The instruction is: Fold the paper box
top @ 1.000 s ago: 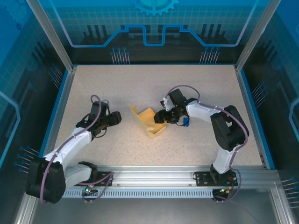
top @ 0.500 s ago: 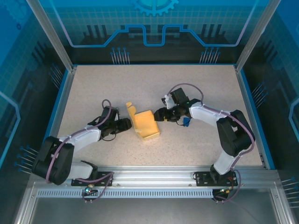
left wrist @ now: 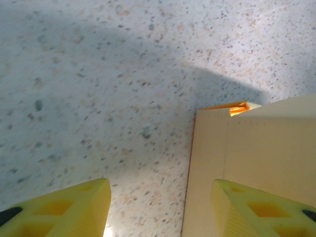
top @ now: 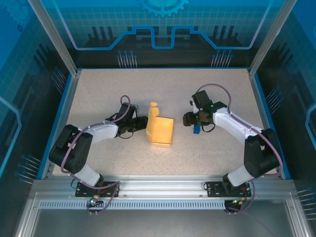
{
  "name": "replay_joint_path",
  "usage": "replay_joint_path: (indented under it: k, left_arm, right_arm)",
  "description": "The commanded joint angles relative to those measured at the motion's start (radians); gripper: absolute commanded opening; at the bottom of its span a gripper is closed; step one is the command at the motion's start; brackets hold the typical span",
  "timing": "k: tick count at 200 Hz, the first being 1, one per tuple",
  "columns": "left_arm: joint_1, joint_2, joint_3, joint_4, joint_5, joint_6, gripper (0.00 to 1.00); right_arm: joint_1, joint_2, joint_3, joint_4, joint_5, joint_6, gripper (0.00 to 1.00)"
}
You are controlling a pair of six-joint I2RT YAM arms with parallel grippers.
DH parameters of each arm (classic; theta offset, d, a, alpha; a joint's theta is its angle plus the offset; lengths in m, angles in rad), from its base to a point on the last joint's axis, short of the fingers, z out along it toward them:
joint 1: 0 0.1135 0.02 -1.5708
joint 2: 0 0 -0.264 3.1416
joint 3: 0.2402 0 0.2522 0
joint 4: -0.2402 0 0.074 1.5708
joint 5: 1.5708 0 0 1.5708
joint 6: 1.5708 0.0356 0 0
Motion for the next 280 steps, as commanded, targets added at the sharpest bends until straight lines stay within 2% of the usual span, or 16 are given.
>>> replay_joint_path:
  k: [1, 40, 97, 173, 191, 215, 239, 280]
  left_arm:
    - [-0.008, -0.004, 0.035, -0.002, 0.005, 0.029, 0.57]
    - [-0.007, -0.054, 0.022, -0.049, -0.06, 0.082, 0.58]
    - [-0.005, -0.122, -0.01, -0.074, -0.105, 0.105, 0.59]
    - [-0.004, -0.149, -0.019, -0.091, -0.121, 0.124, 0.6]
    - [-0.003, -0.152, -0.027, -0.09, -0.124, 0.126, 0.6]
    - [0.007, -0.164, -0.041, -0.081, -0.129, 0.13, 0.6]
    - [0.018, -0.185, -0.057, -0.078, -0.146, 0.144, 0.6]
    - [0.037, -0.228, -0.093, -0.061, -0.147, 0.153, 0.61]
  right_arm:
    - [-0.041, -0.016, -0.021, -0.068, 0.1, -0.008, 0.67]
    - [-0.05, 0.104, 0.01, -0.059, 0.109, -0.022, 0.66]
    - [-0.048, 0.193, 0.021, -0.032, 0.043, -0.026, 0.61]
    - [-0.039, 0.223, 0.033, -0.02, 0.041, -0.025, 0.36]
    - [-0.025, 0.193, 0.035, -0.041, 0.057, -0.018, 0.35]
    - [0.036, 0.136, 0.041, -0.087, 0.072, 0.019, 0.35]
    - [0.148, 0.094, 0.066, -0.122, 0.083, 0.1, 0.35]
    - [0.333, 0.136, 0.172, -0.122, 0.097, 0.234, 0.36]
